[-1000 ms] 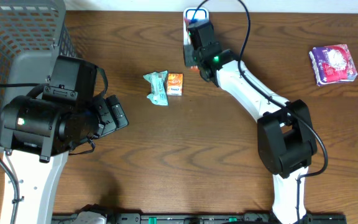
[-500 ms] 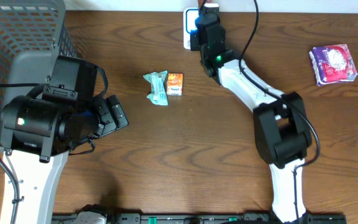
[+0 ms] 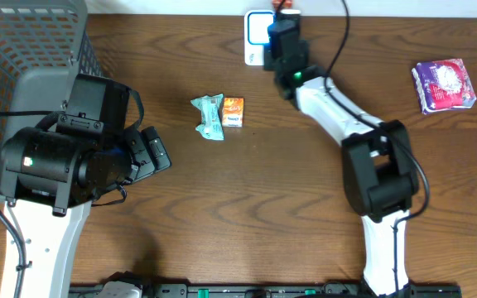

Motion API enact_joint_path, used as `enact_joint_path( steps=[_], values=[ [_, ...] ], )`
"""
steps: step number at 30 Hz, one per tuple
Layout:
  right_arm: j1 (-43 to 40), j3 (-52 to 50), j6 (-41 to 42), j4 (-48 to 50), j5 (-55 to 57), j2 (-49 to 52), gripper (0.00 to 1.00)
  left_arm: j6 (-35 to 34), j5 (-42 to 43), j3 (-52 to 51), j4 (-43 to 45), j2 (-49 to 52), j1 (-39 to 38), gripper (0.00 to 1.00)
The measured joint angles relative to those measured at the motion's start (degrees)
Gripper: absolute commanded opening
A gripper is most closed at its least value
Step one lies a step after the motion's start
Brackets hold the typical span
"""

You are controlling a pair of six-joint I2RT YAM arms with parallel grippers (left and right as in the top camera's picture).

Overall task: Scan the item barcode
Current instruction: 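Carry the chocolate bar right and drop it beside the purple pack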

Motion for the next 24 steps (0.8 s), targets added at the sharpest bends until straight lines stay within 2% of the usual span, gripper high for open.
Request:
enact_joint_path(
  steps=[5, 12, 16, 24],
  values=[
    [-5.4, 0.0, -2.1, -8.8, 5.4, -4.0, 0.01, 0.0, 0.0, 0.0, 0.0, 0.0, 0.0, 0.98],
    [-16.1, 0.2, -16.5, -23.2, 0.9, -4.6, 0.01, 0.0, 0.0, 0.0, 0.0, 0.0, 0.0, 0.98],
    [-21.9, -0.1, -21.2, -24.6, -2.4, -3.0, 0.01, 0.0, 0.0, 0.0, 0.0, 0.0, 0.0, 0.98],
    [-31.5, -0.2, -23.8, -24.3, -11.3, -0.7, 0.01, 0.0, 0.0, 0.0, 0.0, 0.0, 0.0, 0.98]
  ],
)
